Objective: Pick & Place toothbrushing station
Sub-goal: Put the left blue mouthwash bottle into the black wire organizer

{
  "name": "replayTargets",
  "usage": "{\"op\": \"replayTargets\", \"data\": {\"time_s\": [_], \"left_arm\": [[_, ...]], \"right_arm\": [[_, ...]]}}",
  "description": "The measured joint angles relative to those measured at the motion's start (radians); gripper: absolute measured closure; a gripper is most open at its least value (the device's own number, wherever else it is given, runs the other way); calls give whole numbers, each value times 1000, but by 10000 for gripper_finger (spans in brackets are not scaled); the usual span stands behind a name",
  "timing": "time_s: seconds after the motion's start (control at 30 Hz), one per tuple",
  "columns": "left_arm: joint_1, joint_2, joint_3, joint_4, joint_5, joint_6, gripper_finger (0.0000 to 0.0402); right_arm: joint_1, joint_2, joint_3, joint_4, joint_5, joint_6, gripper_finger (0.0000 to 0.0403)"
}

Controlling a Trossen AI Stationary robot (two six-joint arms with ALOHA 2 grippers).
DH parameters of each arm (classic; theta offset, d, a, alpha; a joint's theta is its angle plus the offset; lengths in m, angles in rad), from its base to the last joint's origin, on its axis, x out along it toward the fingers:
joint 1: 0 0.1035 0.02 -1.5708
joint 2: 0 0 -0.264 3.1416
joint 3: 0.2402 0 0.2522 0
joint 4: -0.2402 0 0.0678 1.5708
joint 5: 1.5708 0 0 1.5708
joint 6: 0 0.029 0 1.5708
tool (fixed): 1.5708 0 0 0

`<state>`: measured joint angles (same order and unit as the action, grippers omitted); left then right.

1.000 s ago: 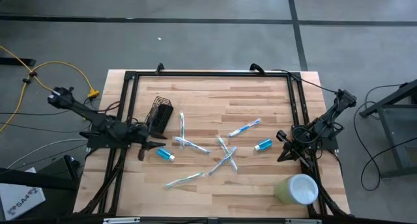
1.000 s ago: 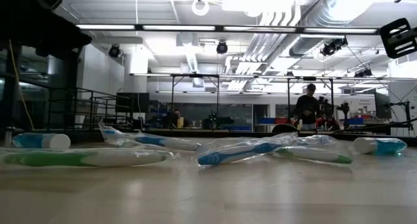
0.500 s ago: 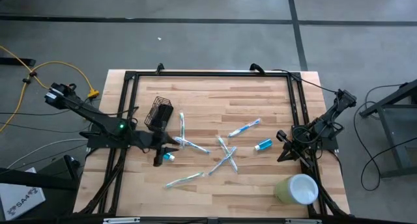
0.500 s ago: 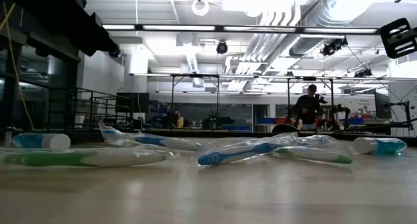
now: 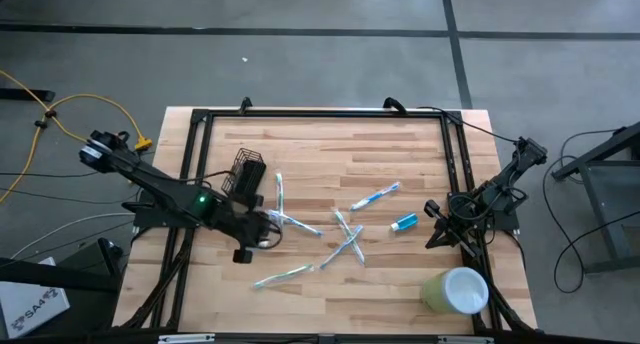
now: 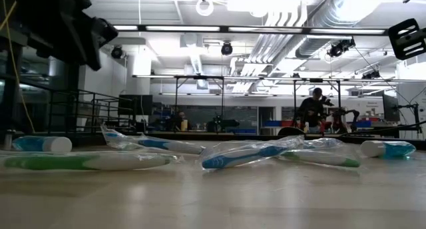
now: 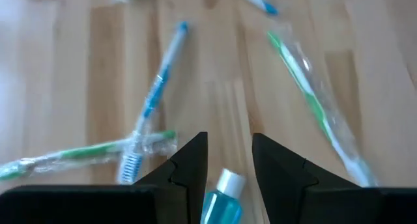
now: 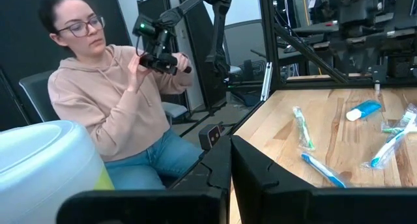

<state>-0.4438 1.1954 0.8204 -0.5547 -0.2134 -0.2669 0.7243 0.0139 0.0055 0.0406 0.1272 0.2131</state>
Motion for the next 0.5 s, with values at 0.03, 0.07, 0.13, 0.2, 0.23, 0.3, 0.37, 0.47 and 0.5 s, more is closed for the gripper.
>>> {"op": "replayTargets", "data": {"time_s": [0.03, 0.07, 0.13, 0.2, 0.23, 0.3, 0.37, 0.47, 0.5], "left_arm": [[0, 0, 0, -16, 8, -6, 286], [0, -1, 0, -21, 18, -16, 286], [0, -2, 1, -27, 26, -26, 286], [0, -2, 11, -56, 29, -27, 286], [0, -2, 20, -65, 29, -27, 286], [1, -2, 37, -95, 23, -27, 286], [3, -1, 55, -139, 13, -18, 286], [4, -2, 71, -160, 4, 18, 286], [3, -2, 71, -169, 3, 28, 286]], "right_arm": [[0, 0, 0, 0, 0, 0, 401], [0, 0, 0, 0, 0, 0, 401], [0, 0, 0, 0, 0, 0, 401], [0, 0, 0, 0, 0, 0, 401], [0, 0, 0, 0, 0, 0, 401], [0, 0, 0, 0, 0, 0, 401], [0, 0, 0, 0, 0, 0, 401], [0, 0, 0, 0, 0, 0, 401], [0, 0, 0, 0, 0, 0, 401]]}}
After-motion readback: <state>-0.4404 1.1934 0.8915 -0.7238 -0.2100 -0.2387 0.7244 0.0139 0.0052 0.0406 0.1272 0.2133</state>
